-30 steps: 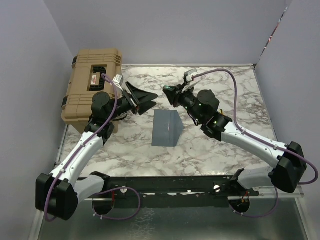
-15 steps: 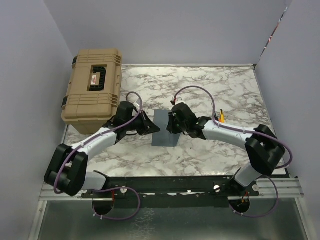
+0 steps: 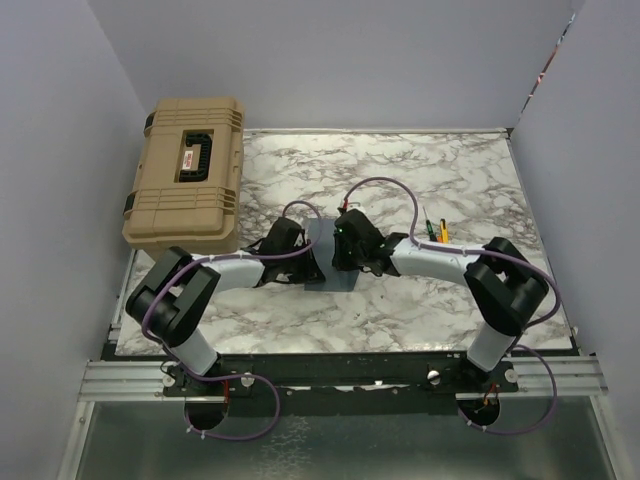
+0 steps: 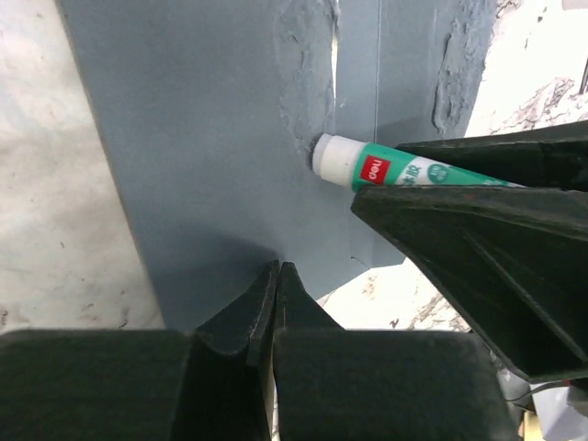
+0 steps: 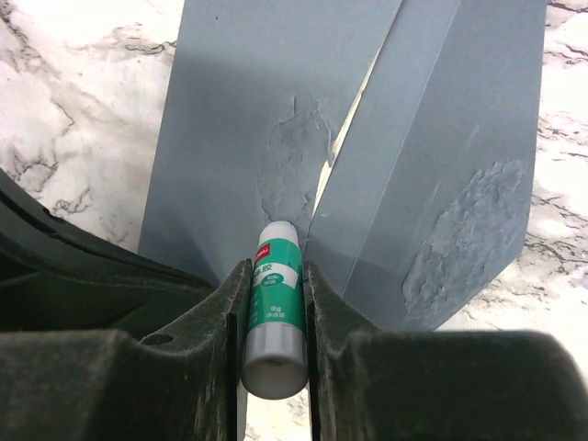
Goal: Place the letter into the envelope and seal it
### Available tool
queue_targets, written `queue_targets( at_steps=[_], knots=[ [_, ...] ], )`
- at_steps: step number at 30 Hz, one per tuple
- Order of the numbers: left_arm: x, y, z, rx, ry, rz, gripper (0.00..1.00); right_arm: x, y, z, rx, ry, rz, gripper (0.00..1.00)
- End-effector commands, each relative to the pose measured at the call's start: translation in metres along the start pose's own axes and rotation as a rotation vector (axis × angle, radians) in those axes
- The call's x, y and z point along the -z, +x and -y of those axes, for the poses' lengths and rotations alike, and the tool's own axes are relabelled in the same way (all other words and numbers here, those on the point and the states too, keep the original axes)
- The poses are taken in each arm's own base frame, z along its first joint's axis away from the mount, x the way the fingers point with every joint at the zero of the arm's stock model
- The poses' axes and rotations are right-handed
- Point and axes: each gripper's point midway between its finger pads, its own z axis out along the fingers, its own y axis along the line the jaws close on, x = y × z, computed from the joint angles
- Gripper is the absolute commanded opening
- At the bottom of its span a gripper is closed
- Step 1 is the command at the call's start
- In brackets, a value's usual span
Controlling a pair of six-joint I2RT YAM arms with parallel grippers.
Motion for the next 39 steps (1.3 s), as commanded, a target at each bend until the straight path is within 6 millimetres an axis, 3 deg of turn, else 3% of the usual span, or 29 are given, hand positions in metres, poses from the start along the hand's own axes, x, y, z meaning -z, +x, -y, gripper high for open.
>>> queue_targets(
  at_steps=[1, 8, 13, 19, 26, 33, 39],
  knots=[
    [-0.010, 0.000, -0.025, -0.041, -0.113, 0.017, 0.00, -0.010, -0.007, 0.001, -0.016, 0.038, 0.018, 0.01],
    [-0.012, 0.035, -0.062, -0.005, -0.246, -0.131, 0.00, -0.024, -0.001, 0.015, -0.023, 0.139, -0.018, 0.01],
    [-0.007, 0.032, -0.062, -0.011, -0.244, -0.133, 0.00, -0.031, -0.013, 0.029, -0.028, 0.211, -0.019, 0.01],
    [-0.007, 0.034, -0.065, 0.026, -0.203, -0.160, 0.00, -0.043, -0.019, 0.016, 0.017, 0.146, -0.034, 0.00],
    [-0.014, 0.031, -0.061, 0.154, -0.090, -0.179, 0.00, -0.029, 0.000, 0.015, 0.036, 0.106, -0.103, 0.01],
    [-0.018, 0.027, -0.066, 0.214, -0.112, -0.164, 0.00, -0.014, 0.022, 0.019, 0.067, 0.083, -0.185, 0.01],
    [-0.019, 0.030, -0.073, 0.224, -0.130, -0.167, 0.00, -0.030, 0.014, 0.023, 0.087, 0.134, -0.182, 0.01]
  ],
)
